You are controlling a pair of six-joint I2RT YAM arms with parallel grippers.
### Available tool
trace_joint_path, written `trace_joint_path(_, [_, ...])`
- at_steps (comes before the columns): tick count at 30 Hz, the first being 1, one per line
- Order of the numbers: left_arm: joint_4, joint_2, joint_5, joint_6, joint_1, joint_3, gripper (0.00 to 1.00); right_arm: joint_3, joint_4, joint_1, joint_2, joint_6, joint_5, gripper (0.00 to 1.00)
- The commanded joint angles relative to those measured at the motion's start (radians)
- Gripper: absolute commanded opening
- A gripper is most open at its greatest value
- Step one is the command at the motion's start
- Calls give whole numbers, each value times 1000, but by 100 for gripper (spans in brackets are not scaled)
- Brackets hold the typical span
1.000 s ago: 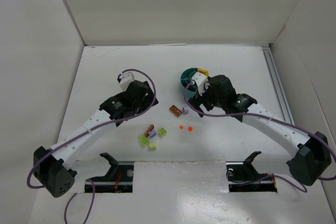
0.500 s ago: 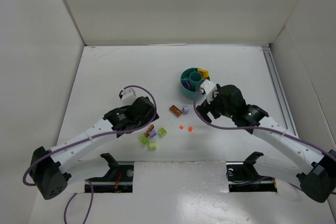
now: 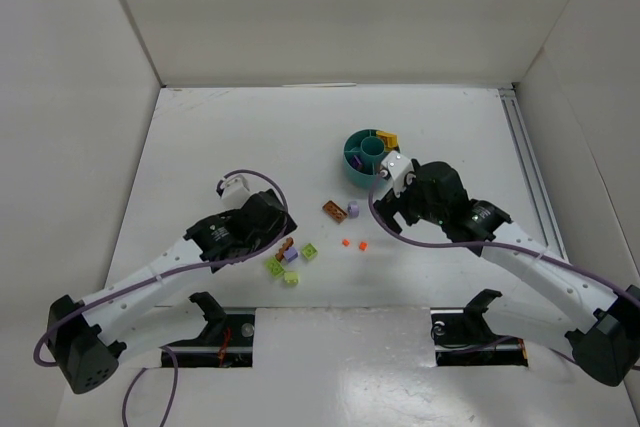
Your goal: Sort the legos into containers by color
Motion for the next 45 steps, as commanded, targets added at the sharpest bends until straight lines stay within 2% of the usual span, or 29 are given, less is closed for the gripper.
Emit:
trace_joint_path(1, [-1,-27,-28,-13,-6,-12,97,4,55,11,-17,6,22,100])
trace_joint_path(8, [76,5,52,64,-6,-58,90,-15,78,11,-31,27,45,100])
trace_joint_path(9, [85,14,61,64,-6,-67,83,-16,78,11,-31,27,35,100])
trace_joint_path(12, [134,51,61,107,-20,-80,79,-40,78,11,-40,36,35,100])
trace_joint_path(13, [149,62,70,122,-40,-80,72,-49,78,11,-40,36,35,100])
trace_joint_path(18, [232,126,76,185,-92,-80,57,-58,69,21,-40,47,35,100])
trace_joint_path(30, [254,203,136,214,-114,-104,57,-57,60,21,1,49,53,100])
trace_joint_path(35, [227,217,127,151,-114,-114,56,-48,51,21,22,49,53,100])
trace_joint_path(41, [177,229,47,78,-114,-114,56,-39,40,21,41,49,62,100])
trace_joint_path(42, [177,258,47,65,-114,-114,58,-39,40,21,41,49,62,100])
trace_joint_path(45, [168,299,38,32,-114,-104,56,-39,31,21,41,49,71,100])
